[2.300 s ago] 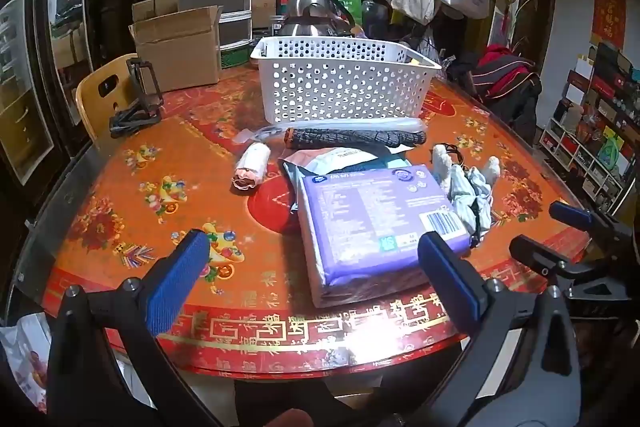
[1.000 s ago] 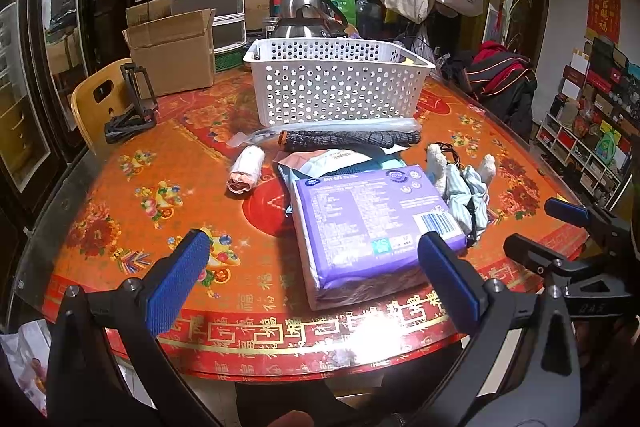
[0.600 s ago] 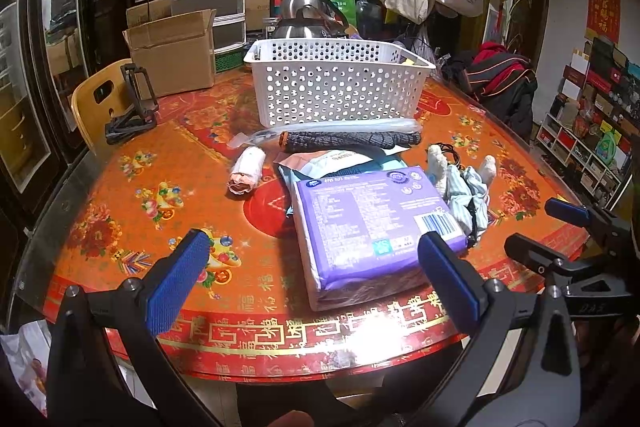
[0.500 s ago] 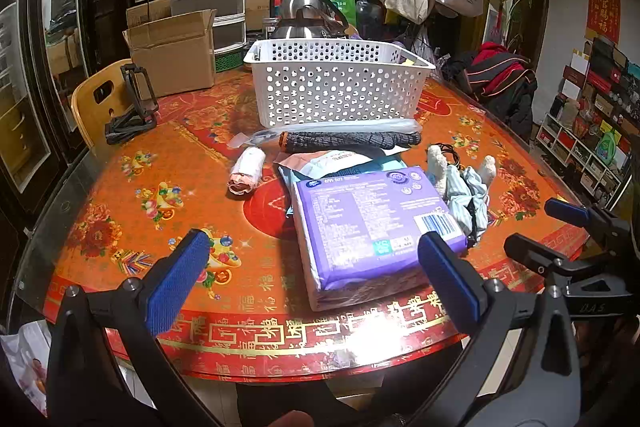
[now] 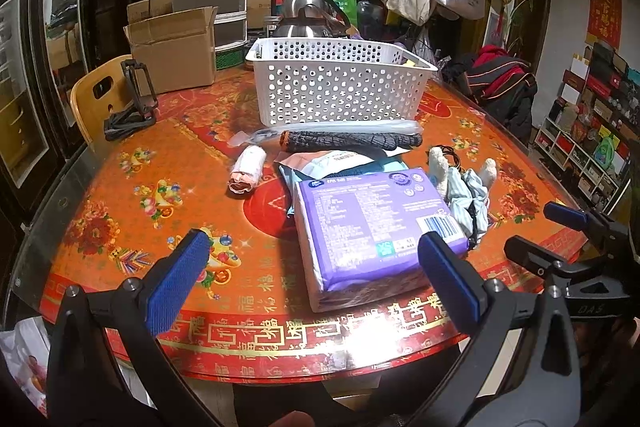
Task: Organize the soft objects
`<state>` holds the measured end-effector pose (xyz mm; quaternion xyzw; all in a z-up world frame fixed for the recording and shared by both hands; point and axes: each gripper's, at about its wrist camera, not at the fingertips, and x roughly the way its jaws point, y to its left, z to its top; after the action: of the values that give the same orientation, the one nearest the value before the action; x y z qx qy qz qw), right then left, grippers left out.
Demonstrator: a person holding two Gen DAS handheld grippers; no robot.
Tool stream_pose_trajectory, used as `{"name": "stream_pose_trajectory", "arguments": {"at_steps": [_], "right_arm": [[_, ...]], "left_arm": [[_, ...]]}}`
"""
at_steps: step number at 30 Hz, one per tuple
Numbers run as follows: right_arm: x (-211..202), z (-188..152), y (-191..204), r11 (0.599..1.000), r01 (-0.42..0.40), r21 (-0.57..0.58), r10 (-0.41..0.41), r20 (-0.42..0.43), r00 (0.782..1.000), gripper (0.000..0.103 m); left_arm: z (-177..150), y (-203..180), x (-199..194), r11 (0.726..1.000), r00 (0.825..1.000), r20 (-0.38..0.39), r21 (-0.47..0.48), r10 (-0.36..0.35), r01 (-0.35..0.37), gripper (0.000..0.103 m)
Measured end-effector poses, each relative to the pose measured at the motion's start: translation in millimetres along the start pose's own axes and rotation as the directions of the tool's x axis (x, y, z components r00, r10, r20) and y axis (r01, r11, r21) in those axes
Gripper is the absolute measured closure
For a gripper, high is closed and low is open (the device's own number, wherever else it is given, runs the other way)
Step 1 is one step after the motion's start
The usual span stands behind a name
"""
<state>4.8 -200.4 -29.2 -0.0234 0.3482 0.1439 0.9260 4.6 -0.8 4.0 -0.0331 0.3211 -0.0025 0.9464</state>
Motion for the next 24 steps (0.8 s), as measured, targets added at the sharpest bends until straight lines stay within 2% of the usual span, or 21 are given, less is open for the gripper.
{"name": "stream_pose_trajectory", "arguments": {"at_steps": [14, 18, 21, 24], "right_arm": [[2.2, 0.2, 1.0, 1.0, -0.019, 0.002, 0.019, 0.012, 1.0, 0.0], [-2.2, 1.5, -0.2, 0.998, -0.063, 0.009, 0.062, 0.093, 0.994, 0.0], [-4.6, -1.0, 2.6, 0.998, -0.055, -0.006, 0.055, 0.183, 0.982, 0.0], [4.5, 1.1, 6.6, 0.995, -0.099, -0.004, 0.099, 0.126, 0.987, 0.0]], "left_arm": [[-1.8, -0.7, 4.0, 1.0, 1.0, -0.003, 0.005, -0.011, 0.011, 0.0], [-0.8, 3.2, 6.1, 1.0, 0.999, 0.028, 0.01, 0.021, -0.021, 0.0], [-1.0, 10.4, 15.6, 1.0, 1.0, -0.001, -0.003, 0.017, -0.017, 0.0], [-5.0, 15.3, 22.9, 1.0, 1.0, -0.017, 0.008, -0.01, 0.01, 0.0]]}}
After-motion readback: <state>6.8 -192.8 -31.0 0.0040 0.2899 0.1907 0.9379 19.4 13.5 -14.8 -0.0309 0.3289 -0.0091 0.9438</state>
